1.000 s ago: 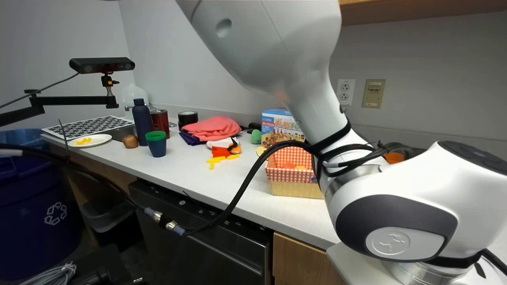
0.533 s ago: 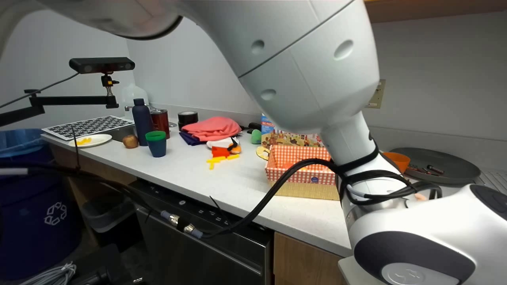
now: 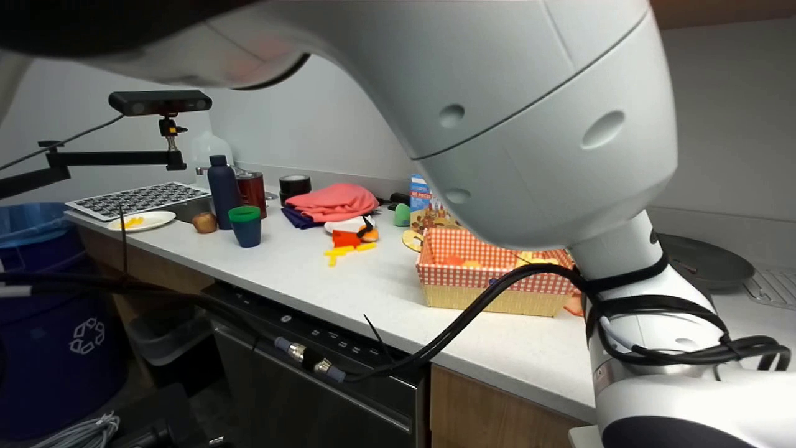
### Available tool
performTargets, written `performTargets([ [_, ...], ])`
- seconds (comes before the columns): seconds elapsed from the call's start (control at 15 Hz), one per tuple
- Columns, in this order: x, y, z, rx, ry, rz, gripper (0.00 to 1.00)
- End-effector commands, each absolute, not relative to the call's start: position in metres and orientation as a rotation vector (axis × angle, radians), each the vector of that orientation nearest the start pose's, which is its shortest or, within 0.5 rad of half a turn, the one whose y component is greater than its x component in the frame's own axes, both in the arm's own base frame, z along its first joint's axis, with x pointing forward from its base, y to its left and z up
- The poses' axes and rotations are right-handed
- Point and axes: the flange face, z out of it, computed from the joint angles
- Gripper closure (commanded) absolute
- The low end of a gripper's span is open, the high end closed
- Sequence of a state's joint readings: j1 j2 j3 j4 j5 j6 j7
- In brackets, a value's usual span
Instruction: Pick up the plush toy from the counter and put it in the drawer and close it
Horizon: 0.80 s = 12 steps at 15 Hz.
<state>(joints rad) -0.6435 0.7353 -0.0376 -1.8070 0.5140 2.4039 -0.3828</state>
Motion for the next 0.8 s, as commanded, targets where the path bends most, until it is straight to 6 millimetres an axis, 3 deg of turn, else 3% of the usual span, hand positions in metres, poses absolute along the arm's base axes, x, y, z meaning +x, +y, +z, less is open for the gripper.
performTargets([
  [0.0,0.486,-0.412,0.112,-2.607,1.066,-0.084,0.0],
  [0.47,0.467,-0.423,0.109,-2.613,1.216,-0.048,0.0],
  [0.73,0.444,-0.433,0.103,-2.636,1.312,-0.027,0.0],
])
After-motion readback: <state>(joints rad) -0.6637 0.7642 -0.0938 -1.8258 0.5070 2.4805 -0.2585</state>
